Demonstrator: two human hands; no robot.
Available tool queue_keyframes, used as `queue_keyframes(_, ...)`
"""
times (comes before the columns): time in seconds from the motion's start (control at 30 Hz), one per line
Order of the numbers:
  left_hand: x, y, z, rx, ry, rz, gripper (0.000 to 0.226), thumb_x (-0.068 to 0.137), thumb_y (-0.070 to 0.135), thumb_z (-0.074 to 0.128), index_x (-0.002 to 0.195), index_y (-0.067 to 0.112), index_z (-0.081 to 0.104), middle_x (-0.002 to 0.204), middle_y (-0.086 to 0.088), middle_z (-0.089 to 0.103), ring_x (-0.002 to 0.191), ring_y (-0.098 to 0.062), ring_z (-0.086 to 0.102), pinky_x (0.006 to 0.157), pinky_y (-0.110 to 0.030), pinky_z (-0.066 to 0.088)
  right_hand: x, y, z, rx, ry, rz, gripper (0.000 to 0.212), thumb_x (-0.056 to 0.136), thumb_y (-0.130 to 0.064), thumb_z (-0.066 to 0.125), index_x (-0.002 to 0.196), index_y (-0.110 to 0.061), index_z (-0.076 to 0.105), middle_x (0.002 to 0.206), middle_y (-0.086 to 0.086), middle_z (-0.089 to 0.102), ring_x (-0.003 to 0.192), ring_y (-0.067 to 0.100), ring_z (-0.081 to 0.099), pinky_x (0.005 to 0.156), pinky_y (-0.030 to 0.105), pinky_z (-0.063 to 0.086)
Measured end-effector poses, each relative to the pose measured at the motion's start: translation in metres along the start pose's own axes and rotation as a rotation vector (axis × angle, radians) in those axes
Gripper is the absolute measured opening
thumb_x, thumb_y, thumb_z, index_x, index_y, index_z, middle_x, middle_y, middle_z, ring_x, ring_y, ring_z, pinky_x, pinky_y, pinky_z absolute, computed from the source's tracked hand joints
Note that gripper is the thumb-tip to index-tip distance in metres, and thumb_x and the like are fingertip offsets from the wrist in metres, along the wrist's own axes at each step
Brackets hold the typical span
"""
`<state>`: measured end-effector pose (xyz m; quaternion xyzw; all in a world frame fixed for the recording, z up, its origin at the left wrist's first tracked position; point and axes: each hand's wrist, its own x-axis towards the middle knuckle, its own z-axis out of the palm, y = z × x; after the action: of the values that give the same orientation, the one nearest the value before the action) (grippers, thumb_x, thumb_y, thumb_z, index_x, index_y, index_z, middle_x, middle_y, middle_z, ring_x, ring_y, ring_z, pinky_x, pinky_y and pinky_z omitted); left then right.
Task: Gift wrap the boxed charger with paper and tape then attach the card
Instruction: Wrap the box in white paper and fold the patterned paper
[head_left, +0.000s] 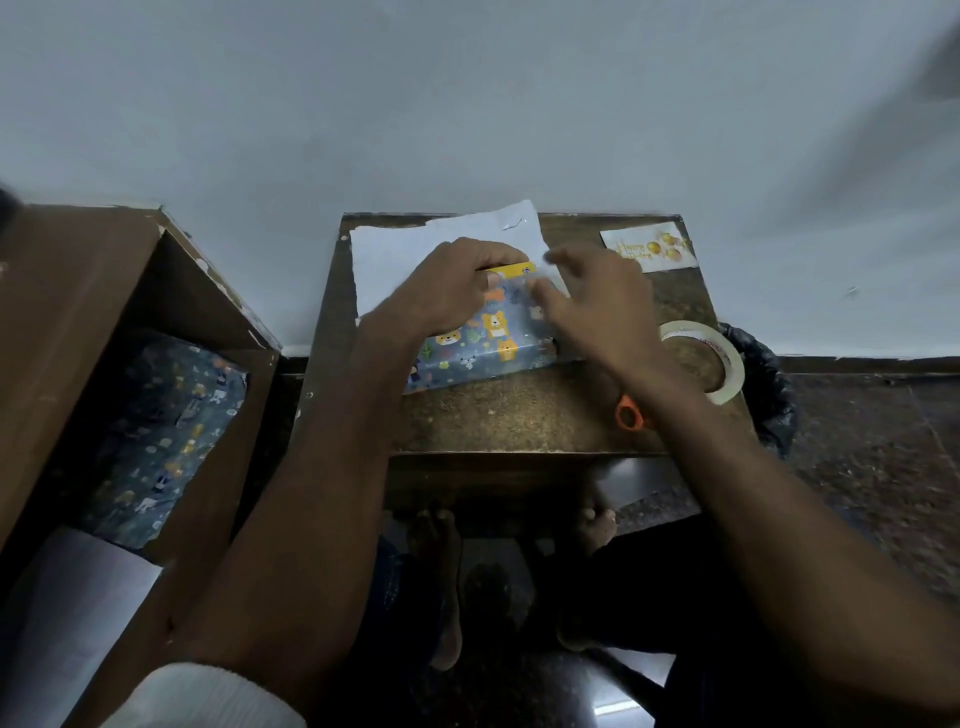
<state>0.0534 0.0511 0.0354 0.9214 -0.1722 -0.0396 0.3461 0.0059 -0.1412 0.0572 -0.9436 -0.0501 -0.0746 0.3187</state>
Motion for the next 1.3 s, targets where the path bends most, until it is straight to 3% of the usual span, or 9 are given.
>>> queue_keyframes(0.17, -0.001, -0.002, 0.004, 0.011, 0.051, -0.054, 0.032, 0.106, 0.010, 0.059, 0.131, 0.021, 0.075, 0.128, 0.000, 0.075, 0.117, -0.019, 0.067, 0.104, -0.037, 0.051, 0.021, 0.026, -0.003, 0.364, -0.275, 0.126, 0.062, 0.079, -0.035, 0.091, 0.134, -0.022, 0.066, 0.120, -0.005, 0.072, 0.110, 0.009, 0.068, 0.098, 0.040, 0.058)
queue_keyframes(0.33, -0.005, -0.002, 0.007, 0.017, 0.113, -0.120, 0.028, 0.103, 0.014, 0.062, 0.123, 0.025, 0.078, 0.115, 0.000, 0.078, 0.106, -0.021, 0.069, 0.096, -0.039, 0.053, 0.032, 0.013, 0.017, 0.107, -0.153, -0.122, 0.046, 0.075, -0.050, 0.085, 0.113, -0.024, 0.076, 0.111, -0.007, 0.075, 0.107, 0.017, 0.067, 0.096, 0.042, 0.054)
queue_keyframes(0.47, -0.010, -0.003, 0.002, -0.065, 0.142, -0.033, 0.026, 0.099, 0.007, 0.067, 0.120, 0.017, 0.079, 0.110, 0.005, 0.079, 0.104, -0.008, 0.070, 0.097, -0.029, 0.053, 0.029, 0.003, 0.022, -0.012, -0.084, -0.265, 0.043, 0.076, -0.026, 0.088, 0.115, -0.017, 0.074, 0.114, 0.000, 0.070, 0.107, 0.020, 0.063, 0.087, 0.025, 0.040)
queue_keyframes(0.63, -0.014, -0.005, -0.003, -0.210, 0.176, 0.024, 0.026, 0.095, -0.004, 0.067, 0.115, 0.011, 0.070, 0.105, 0.007, 0.074, 0.088, -0.001, 0.073, 0.079, -0.015, 0.053, 0.009, -0.014, 0.029, -0.181, -0.012, -0.433, 0.040, 0.078, 0.002, 0.070, 0.114, -0.016, 0.076, 0.139, 0.011, 0.063, 0.093, 0.038, 0.070, 0.068, 0.035, 0.049)
queue_keyframes(0.77, -0.005, -0.006, 0.000, -0.218, 0.311, -0.062, 0.045, 0.087, -0.015, 0.046, 0.113, 0.013, 0.070, 0.114, -0.005, 0.071, 0.087, -0.005, 0.073, 0.078, -0.020, 0.054, -0.003, -0.027, 0.036, -0.446, -0.089, -0.456, 0.020, 0.085, -0.009, 0.064, 0.101, -0.016, 0.073, 0.124, 0.009, 0.067, 0.084, 0.039, 0.067, 0.056, 0.037, 0.037)
queue_keyframes(0.87, 0.017, -0.019, 0.001, -0.037, 0.414, -0.201, 0.035, 0.090, 0.000, 0.062, 0.121, 0.016, 0.068, 0.129, -0.007, 0.061, 0.109, -0.017, 0.066, 0.099, -0.035, 0.050, -0.013, -0.036, 0.045, -0.528, -0.068, -0.448, 0.020, 0.092, -0.013, 0.064, 0.112, -0.013, 0.067, 0.108, 0.008, 0.065, 0.098, 0.030, 0.062, 0.058, 0.036, 0.033)
queue_keyframes(1.0, 0.049, -0.036, -0.013, 0.184, 0.174, -0.400, 0.063, 0.096, 0.038, 0.073, 0.151, 0.020, 0.048, 0.153, -0.006, 0.050, 0.141, -0.025, 0.050, 0.120, -0.044, 0.030, -0.019, -0.049, 0.047, -0.579, -0.096, -0.441, 0.023, 0.087, -0.002, 0.069, 0.110, -0.004, 0.067, 0.119, 0.017, 0.063, 0.099, 0.031, 0.062, 0.056, 0.034, 0.034)
queue_keyframes(1.1, 0.072, -0.036, -0.012, 0.374, 0.084, -0.359, 0.063, 0.095, 0.047, 0.072, 0.149, 0.024, 0.052, 0.148, -0.006, 0.052, 0.140, -0.027, 0.049, 0.116, -0.044, 0.024, -0.016, -0.047, 0.037, -0.587, -0.106, -0.389, 0.029, 0.094, -0.005, 0.066, 0.123, -0.003, 0.063, 0.141, 0.019, 0.050, 0.109, 0.032, 0.061, 0.062, 0.037, 0.041)
queue_keyframes(1.3, 0.072, -0.047, -0.026, 0.442, 0.202, -0.258, 0.035, 0.094, 0.045, 0.074, 0.122, 0.026, 0.070, 0.125, 0.005, 0.066, 0.125, -0.021, 0.060, 0.105, -0.045, 0.026, -0.017, -0.055, 0.038, -0.572, -0.144, -0.415, 0.028, 0.102, -0.011, 0.057, 0.129, -0.006, 0.060, 0.131, 0.011, 0.051, 0.116, 0.029, 0.056, 0.068, 0.036, 0.041)
